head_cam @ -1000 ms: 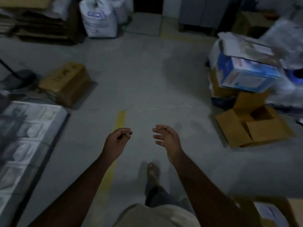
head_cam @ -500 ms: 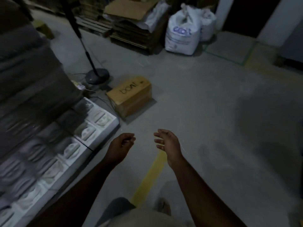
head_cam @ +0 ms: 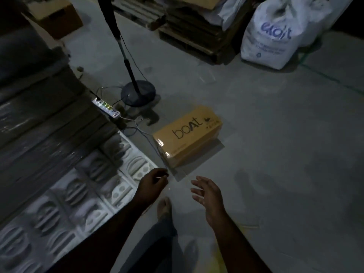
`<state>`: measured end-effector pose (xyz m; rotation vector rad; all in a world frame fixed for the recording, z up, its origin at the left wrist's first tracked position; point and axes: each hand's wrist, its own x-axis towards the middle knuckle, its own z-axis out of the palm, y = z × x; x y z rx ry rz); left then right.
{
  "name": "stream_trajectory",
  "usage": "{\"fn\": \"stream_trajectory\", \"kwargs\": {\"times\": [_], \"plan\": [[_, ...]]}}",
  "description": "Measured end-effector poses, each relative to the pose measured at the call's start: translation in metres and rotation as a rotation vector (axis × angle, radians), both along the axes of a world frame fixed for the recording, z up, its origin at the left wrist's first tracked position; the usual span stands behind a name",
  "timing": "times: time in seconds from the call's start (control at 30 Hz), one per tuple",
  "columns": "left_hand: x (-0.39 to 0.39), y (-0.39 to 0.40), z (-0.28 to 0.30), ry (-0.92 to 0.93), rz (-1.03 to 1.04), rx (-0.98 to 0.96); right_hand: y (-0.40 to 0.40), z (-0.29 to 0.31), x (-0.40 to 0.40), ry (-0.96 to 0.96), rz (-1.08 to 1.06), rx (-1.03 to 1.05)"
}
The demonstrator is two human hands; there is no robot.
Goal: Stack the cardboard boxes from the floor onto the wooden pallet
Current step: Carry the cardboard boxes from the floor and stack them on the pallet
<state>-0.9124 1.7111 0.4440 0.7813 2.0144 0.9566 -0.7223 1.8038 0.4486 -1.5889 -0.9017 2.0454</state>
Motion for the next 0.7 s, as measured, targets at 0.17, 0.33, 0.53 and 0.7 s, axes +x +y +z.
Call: {"fn": "stream_trajectory", "kwargs": {"times": [0.17,0.33,0.53,0.7], "plan": [[-0.119,0.11,-0.09,0.031,-0.068,-0.156,0.095,-0.096,-0.117,-0.146,0.038,-0.031],[-0.185,0.208,-0.213,0.084,-0.13,-0.261,0.178,-0.22,-0.204,-0.285,0.219,0.107],[-0.248,0.283,-0.361,0.419,-0.142,-0.431,0.227,-0.384,-0.272,-0.348,0.421,0.287],[-0.28,0.32,-0.422,0.472,-0.18,-0.754,0.219,-0.462,-0.269,-0.555,0.848,0.408]]}}
